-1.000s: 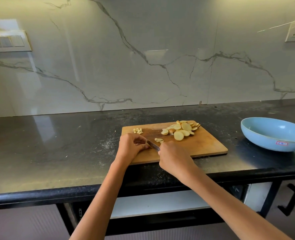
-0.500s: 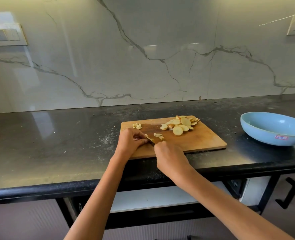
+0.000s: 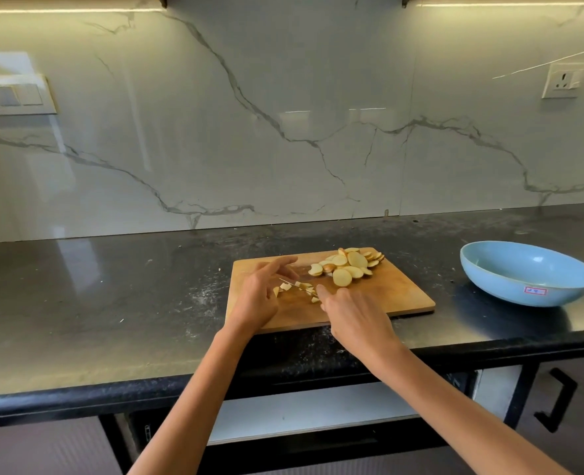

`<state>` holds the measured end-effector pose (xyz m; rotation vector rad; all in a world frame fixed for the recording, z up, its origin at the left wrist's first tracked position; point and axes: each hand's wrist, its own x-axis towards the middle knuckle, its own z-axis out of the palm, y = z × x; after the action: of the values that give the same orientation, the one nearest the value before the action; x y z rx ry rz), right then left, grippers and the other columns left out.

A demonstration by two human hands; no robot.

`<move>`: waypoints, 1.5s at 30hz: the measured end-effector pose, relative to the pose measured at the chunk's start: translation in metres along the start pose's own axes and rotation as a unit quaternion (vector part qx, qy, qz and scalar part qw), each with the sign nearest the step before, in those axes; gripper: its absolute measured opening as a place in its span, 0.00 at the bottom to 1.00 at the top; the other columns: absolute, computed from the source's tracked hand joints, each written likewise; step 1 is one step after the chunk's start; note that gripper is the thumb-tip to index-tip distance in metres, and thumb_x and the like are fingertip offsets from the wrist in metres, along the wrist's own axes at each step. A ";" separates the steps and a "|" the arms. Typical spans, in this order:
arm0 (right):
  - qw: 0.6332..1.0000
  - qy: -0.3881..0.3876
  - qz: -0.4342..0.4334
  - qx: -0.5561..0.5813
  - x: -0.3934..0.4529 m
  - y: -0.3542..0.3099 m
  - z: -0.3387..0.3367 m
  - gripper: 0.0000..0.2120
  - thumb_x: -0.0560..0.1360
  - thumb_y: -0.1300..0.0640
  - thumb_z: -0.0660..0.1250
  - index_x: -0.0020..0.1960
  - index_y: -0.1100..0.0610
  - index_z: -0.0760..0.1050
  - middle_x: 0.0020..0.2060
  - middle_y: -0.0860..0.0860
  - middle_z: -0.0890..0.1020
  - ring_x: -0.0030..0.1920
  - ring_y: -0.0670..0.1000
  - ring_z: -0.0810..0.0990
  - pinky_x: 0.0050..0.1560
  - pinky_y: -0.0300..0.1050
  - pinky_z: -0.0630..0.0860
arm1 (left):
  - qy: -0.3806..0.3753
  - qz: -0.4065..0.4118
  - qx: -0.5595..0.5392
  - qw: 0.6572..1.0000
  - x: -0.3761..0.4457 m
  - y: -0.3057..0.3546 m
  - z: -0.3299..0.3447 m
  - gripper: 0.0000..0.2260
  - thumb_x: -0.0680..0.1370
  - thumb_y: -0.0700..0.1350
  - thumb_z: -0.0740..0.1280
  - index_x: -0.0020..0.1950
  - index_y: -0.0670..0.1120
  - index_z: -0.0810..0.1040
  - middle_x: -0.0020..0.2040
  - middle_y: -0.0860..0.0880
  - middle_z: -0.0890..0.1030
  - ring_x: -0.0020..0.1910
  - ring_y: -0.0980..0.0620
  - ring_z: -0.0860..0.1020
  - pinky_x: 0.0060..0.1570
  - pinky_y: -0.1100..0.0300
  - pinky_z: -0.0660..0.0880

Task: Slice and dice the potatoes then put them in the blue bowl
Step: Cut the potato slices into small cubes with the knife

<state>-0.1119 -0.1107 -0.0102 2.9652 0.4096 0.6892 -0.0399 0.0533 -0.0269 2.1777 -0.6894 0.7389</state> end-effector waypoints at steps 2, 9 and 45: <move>1.000 0.007 -0.001 -0.004 -0.001 0.001 0.001 0.18 0.81 0.63 0.55 0.71 0.58 0.64 0.35 0.50 0.70 0.26 0.45 0.62 0.24 0.38 0.54 | -0.031 0.013 0.002 0.999 -0.001 0.001 0.003 0.38 0.63 0.22 0.54 0.65 0.54 0.72 0.43 0.63 0.79 0.53 0.57 0.72 0.46 0.72 0.67; 0.999 0.025 -0.019 -0.018 -0.004 0.000 0.000 0.22 0.82 0.63 0.55 0.75 0.57 0.58 0.36 0.51 0.71 0.32 0.48 0.69 0.24 0.38 0.56 | -0.031 0.005 0.117 0.993 0.000 -0.002 0.008 0.37 0.66 0.26 0.57 0.72 0.51 0.64 0.54 0.60 0.79 0.59 0.52 0.68 0.62 0.50 0.64; 0.900 0.227 0.031 0.371 0.089 0.038 0.045 0.15 0.79 0.60 0.61 0.64 0.63 0.74 0.34 0.54 0.83 0.22 0.41 0.69 0.22 0.31 0.64 | -0.195 0.040 0.086 0.976 0.047 -0.039 0.024 0.03 0.75 0.42 0.67 0.46 0.48 0.79 0.47 0.55 0.78 0.47 0.58 0.73 0.49 0.63 0.69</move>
<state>-0.0063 -0.1230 -0.0087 3.4812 0.7575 1.5538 0.0259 0.0466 -0.0268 2.4992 -0.9440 0.4234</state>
